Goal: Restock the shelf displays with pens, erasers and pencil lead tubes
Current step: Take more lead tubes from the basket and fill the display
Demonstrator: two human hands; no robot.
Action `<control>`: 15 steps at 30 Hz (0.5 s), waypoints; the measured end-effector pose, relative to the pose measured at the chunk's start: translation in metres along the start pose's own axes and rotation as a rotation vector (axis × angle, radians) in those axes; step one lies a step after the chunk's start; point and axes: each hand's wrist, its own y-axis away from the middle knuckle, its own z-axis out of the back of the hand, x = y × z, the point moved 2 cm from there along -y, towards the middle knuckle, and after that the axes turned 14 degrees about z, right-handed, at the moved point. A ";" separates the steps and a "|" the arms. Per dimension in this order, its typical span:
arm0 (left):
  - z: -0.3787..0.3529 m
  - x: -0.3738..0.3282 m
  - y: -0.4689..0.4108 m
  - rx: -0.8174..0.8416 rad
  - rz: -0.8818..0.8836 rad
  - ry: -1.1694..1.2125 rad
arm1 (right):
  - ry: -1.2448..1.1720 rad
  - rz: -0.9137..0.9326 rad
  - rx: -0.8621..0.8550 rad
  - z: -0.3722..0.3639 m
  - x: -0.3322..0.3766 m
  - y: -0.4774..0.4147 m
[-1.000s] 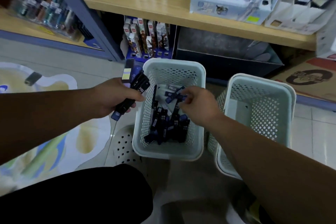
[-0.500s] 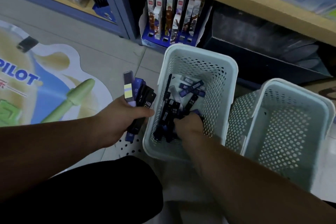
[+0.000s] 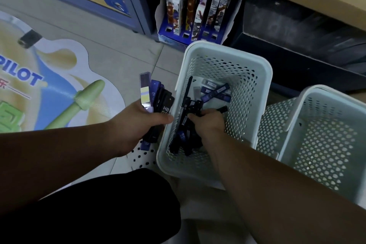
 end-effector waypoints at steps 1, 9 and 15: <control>0.000 -0.001 -0.001 0.006 -0.010 -0.015 | 0.013 0.012 -0.004 0.000 0.000 -0.003; -0.004 -0.007 0.002 0.027 -0.089 -0.082 | 0.011 0.087 0.034 0.003 0.007 -0.012; -0.002 -0.008 0.005 0.066 -0.103 -0.059 | -0.005 0.117 0.115 -0.005 0.025 -0.009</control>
